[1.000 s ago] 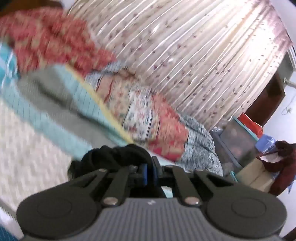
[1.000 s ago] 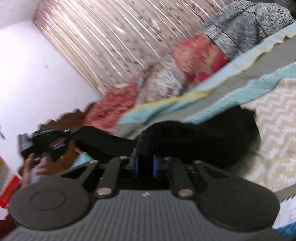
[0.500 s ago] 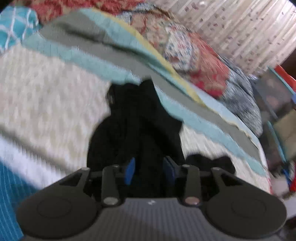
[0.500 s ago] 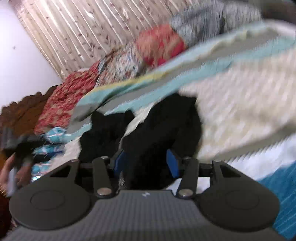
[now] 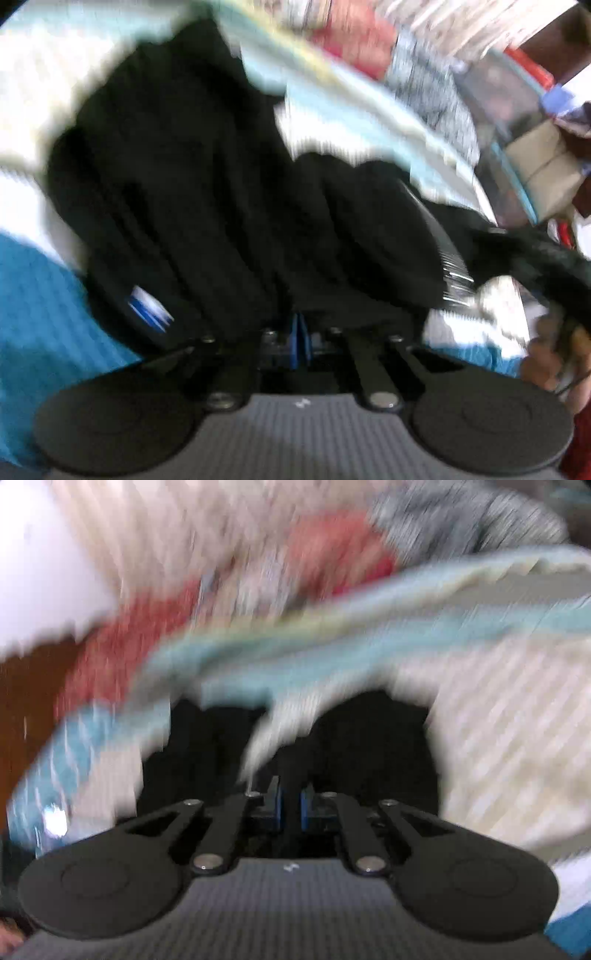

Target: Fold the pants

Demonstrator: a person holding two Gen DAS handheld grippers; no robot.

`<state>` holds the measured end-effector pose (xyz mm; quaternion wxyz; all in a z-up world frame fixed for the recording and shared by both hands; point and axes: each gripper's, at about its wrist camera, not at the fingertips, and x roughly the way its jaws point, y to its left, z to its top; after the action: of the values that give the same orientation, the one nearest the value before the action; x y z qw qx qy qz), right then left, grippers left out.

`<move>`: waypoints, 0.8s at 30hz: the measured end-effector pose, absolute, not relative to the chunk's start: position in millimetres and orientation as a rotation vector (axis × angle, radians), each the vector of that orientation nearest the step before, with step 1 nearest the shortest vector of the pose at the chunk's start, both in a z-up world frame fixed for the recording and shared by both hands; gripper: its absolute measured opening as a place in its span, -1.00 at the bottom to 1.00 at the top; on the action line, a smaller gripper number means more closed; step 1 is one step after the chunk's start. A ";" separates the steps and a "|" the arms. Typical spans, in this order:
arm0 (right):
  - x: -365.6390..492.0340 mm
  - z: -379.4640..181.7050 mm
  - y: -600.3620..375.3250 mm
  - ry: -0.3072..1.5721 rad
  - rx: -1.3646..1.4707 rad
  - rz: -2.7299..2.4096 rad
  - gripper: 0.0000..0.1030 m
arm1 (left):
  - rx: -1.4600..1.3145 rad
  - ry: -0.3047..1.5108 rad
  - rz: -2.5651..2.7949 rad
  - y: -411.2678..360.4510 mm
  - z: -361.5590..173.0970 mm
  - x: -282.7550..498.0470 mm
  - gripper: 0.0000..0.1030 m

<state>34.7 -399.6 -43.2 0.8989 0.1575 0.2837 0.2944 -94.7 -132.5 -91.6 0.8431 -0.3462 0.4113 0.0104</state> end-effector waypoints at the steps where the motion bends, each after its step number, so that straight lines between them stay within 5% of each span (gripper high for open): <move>1: 34.2 -20.8 -425.8 0.533 0.411 0.587 -0.78 | -0.734 0.828 0.051 -115.3 -75.7 -107.5 -0.94; 5: 15.6 54.5 -535.4 0.282 0.656 0.436 -0.82 | -0.714 0.698 0.204 -43.2 -12.5 -155.2 -0.94; 9: 8.3 100.1 -568.6 0.255 0.651 0.239 -0.95 | -0.691 0.604 0.345 -2.9 35.5 -199.0 -0.94; 16: -11.7 58.0 -571.8 0.379 0.529 -0.061 -0.86 | -0.678 0.689 0.463 12.5 7.0 -233.8 -0.89; 18: -21.9 33.2 -564.0 0.460 0.574 0.030 -0.84 | -0.732 0.717 0.474 17.8 -16.6 -228.9 -0.54; 19: -31.1 21.4 -555.0 0.498 0.576 0.075 -0.75 | -0.755 0.724 0.477 23.4 -27.6 -228.2 -0.21; 22: -55.1 -3.0 -531.2 0.597 0.541 0.118 -0.33 | -0.808 0.715 0.514 44.6 -77.8 -224.0 0.14; 24: -65.8 -14.9 -529.8 0.637 0.594 0.129 -0.14 | -0.846 0.690 0.532 50.7 -89.0 -220.7 0.60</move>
<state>-65.9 -529.8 -14.9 0.9046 0.2876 0.3084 0.0625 -220.7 50.7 -89.0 0.8212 -0.3974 0.3243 0.2501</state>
